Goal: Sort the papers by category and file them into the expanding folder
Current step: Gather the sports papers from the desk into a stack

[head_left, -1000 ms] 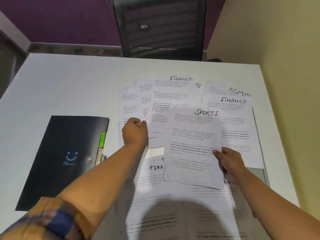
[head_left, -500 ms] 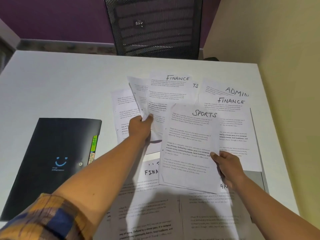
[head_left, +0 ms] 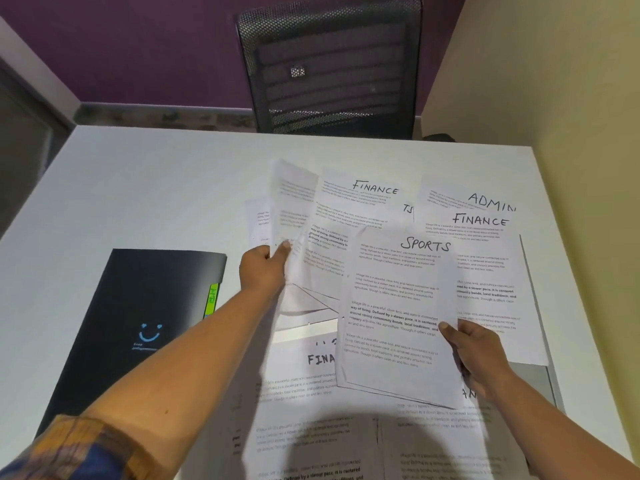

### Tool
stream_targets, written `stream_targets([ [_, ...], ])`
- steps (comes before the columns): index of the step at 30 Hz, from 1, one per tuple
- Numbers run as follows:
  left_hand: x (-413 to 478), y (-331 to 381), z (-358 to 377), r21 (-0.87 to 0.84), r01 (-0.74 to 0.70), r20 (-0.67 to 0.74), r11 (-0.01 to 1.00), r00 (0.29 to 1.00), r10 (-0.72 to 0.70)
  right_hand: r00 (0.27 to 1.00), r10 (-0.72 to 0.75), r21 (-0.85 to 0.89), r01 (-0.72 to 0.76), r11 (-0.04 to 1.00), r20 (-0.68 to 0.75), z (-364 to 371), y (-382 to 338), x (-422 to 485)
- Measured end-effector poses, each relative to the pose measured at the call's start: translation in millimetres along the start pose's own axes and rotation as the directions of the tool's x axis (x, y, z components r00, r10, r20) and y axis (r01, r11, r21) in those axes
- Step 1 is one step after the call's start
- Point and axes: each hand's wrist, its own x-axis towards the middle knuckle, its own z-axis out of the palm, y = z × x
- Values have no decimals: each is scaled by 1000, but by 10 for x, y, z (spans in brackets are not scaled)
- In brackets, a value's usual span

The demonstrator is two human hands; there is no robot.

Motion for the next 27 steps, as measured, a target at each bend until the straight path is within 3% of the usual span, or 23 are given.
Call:
stream_targets([
  [5, -49, -40, -44, 70, 4, -121, 998, 993, 4, 1000, 2, 24, -2, 1000, -7, 7, -21, -12],
  [8, -107, 87, -101, -76, -66, -317, 995, 948, 38, 1000, 8, 15, -8, 1000, -3, -22, 22, 27],
  [10, -80, 114, -139, -57, -84, -278, 995, 958, 65, 1000, 11, 13, -11, 1000, -2, -30, 38, 40],
  [14, 56, -59, -178, 158, 1, -133, 987, 991, 20, 1000, 18, 3, -18, 1000, 2, -10, 17, 24],
  [18, 68, -73, -144, 382, 139, -157, 914, 984, -84, 1000, 18, 9, -18, 1000, 10, 15, -35, -28],
  [20, 40, -19, -83, 309, 225, -167, 924, 969, -180, 1000, 15, 7, -15, 1000, 3, 15, -26, -17],
  [23, 45, 38, -13, -2, 352, -104, 936, 931, -351, 1000, 20, 11, -20, 1000, 6, 3, 2, 15],
  [25, 41, 25, -12, -200, 342, -37, 918, 934, -356, 1000, 18, 14, -18, 1000, 7, -6, 16, 29],
  [27, 39, 22, -60, -207, 239, -49, 949, 966, -254, 1000, 20, 20, -20, 1000, 7, -12, 17, 33],
])
